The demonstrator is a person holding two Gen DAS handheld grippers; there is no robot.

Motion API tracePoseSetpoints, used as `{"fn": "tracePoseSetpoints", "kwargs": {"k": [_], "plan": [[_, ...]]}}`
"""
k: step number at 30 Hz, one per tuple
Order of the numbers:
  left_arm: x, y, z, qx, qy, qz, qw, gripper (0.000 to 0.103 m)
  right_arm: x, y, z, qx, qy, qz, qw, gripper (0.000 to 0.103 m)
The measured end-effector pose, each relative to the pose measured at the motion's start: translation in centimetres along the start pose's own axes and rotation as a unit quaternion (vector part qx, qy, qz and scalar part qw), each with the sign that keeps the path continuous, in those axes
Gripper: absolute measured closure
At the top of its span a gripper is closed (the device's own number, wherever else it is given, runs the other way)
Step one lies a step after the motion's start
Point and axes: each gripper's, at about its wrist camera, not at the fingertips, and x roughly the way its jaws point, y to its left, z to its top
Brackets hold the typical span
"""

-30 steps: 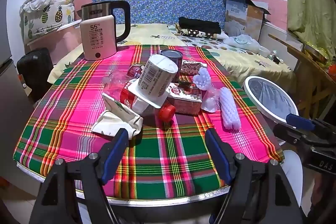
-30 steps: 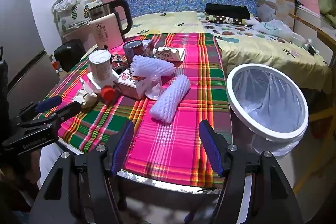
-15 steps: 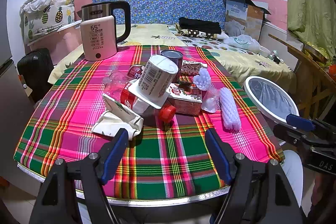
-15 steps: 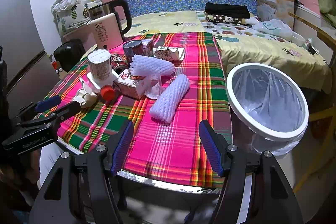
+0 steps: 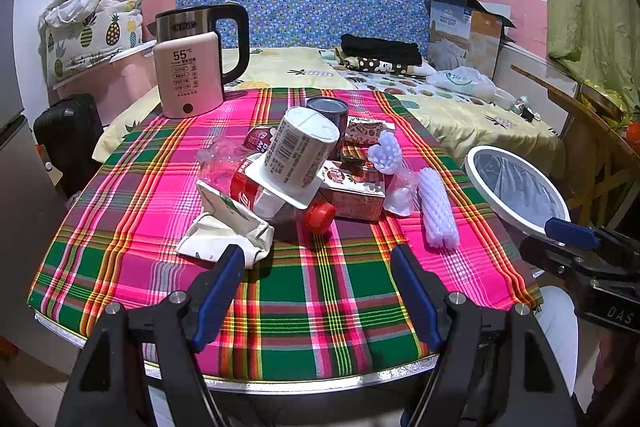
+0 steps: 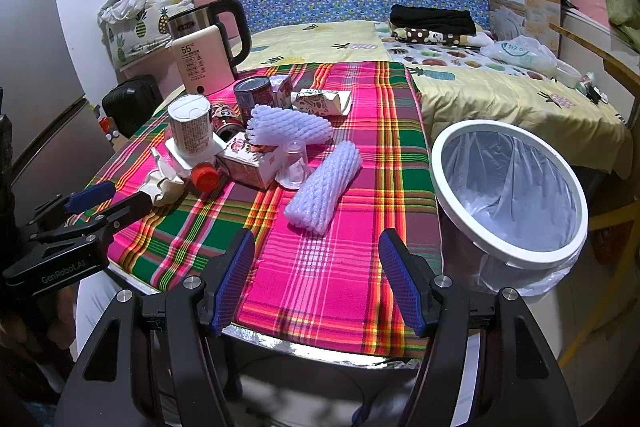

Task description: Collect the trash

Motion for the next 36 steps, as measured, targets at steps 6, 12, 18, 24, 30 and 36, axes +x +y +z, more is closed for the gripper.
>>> {"fn": "tracePoseSetpoints", "kwargs": {"k": [6, 12, 18, 24, 30, 36], "plan": [[0.0, -0.01, -0.03, 0.0, 0.0, 0.0, 1.0, 0.026, 0.01, -0.01, 0.0, 0.0, 0.0, 0.0, 1.0, 0.037], [0.0, -0.04, -0.07, 0.0, -0.001, 0.001, 1.0, 0.026, 0.06, -0.04, -0.03, 0.0, 0.0, 0.001, 1.0, 0.037], [0.0, -0.05, -0.09, 0.001, -0.001, 0.001, 1.0, 0.026, 0.06, -0.04, -0.02, 0.001, 0.0, 0.0, 1.0, 0.037], [-0.16, -0.08, 0.02, 0.0, -0.001, 0.0, 1.0, 0.026, 0.07, -0.05, -0.02, 0.0, 0.001, 0.001, 1.0, 0.037], [-0.29, -0.16, 0.09, 0.001, -0.002, 0.002, 1.0, 0.026, 0.12, -0.06, -0.04, 0.001, 0.001, 0.001, 1.0, 0.037], [-0.17, -0.1, 0.22, 0.002, 0.0, -0.001, 1.0, 0.026, 0.2, -0.11, -0.03, 0.001, 0.002, 0.0, 1.0, 0.037]]}}
